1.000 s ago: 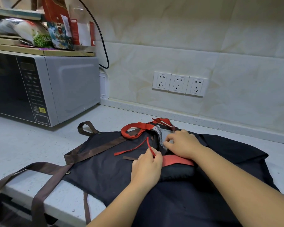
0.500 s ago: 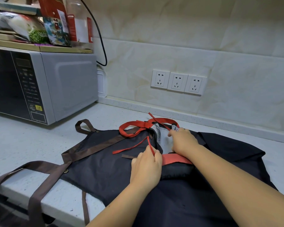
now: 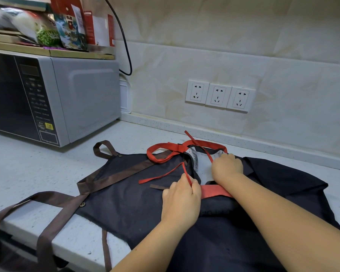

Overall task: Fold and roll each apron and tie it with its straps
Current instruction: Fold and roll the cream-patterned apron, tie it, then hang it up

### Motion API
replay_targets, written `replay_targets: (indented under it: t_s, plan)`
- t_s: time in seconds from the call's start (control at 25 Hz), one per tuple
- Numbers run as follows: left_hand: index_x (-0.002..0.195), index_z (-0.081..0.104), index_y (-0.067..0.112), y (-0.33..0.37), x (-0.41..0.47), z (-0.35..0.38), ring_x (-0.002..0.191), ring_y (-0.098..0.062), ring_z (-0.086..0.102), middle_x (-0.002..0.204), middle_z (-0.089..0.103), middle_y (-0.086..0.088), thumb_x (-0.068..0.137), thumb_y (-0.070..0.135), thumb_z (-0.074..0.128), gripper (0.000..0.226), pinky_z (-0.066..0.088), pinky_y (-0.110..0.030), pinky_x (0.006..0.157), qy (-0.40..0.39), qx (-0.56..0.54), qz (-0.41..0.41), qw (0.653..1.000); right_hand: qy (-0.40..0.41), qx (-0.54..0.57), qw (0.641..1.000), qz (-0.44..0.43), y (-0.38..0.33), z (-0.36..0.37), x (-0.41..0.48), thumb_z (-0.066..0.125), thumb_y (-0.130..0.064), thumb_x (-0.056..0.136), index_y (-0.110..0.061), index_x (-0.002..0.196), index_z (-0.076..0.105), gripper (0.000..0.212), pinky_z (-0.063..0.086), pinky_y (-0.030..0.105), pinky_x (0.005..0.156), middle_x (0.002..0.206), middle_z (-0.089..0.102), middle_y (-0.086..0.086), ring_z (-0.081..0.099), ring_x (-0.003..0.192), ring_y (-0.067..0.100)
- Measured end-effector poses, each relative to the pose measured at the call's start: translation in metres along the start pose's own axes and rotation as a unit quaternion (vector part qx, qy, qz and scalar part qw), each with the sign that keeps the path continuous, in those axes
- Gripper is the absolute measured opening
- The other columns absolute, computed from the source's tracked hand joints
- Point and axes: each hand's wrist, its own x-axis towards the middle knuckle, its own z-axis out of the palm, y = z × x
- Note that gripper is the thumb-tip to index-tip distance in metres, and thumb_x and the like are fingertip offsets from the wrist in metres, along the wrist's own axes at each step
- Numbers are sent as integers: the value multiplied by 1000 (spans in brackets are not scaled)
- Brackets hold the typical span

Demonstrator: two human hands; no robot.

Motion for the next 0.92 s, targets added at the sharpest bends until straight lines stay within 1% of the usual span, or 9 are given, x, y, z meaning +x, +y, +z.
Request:
replay_targets:
  t_s: [0.12,0.2,0.4,0.52,0.6,0.68,0.76,0.84,0.92]
  plan:
    - [110,50,21,-1,0,1,96,-19,45,109,54,10,101,24,24,27,31,-36,85,-7,31,6,999,86,86,993,-9,2,3,-4,52,-24,88,-13,119,57,34,40,35,90,126,52,6,45,118,28]
    - [103,48,22,0,2,0,90,-19,42,102,55,9,100,24,25,24,33,-37,86,-13,22,2,1000,148,270,951,-38,2,-5,-16,55,-27,84,-19,83,58,9,41,32,73,94,62,-2,54,96,22]
    - [99,43,21,-2,5,0,88,-22,39,98,49,8,99,20,26,17,31,-38,80,-23,51,-4,998,36,713,696,-74,-4,-31,-62,47,-2,91,-12,96,54,14,48,19,57,64,68,3,63,59,13]
    - [108,45,18,-1,5,0,90,-24,44,104,53,1,101,22,26,21,33,-39,80,-4,56,-2,998,124,833,538,43,23,-30,-67,41,5,89,-13,98,52,23,54,31,58,63,61,5,58,49,15]
    - [118,47,16,2,4,-1,100,-28,52,107,58,-4,103,29,27,28,36,-41,86,12,47,-13,999,166,851,486,107,47,-23,-65,35,8,89,-12,101,52,29,56,32,57,67,55,7,54,46,13]
    - [124,45,13,0,5,1,97,-28,48,105,51,-2,102,23,28,29,34,-41,82,1,74,-15,997,162,824,515,170,65,-7,-62,28,9,90,-8,109,53,36,55,30,54,73,50,7,49,48,14]
    - [126,42,13,-1,8,4,88,-23,34,102,39,4,100,11,27,30,27,-38,76,-14,110,-22,994,134,764,596,207,82,14,-61,29,8,91,-4,116,55,39,52,33,56,78,52,8,49,53,17]
    - [114,42,17,1,10,3,88,-22,32,108,46,1,99,10,25,23,26,-38,76,-23,92,-32,995,102,616,751,216,97,35,-65,35,2,92,-9,118,59,37,48,33,66,92,60,10,59,72,24]
    - [104,40,20,5,10,-1,95,-26,44,114,54,-3,101,19,26,15,32,-41,81,-24,72,-37,996,42,333,924,184,108,46,-73,39,-6,91,-23,116,59,36,43,31,78,114,62,5,59,102,27]
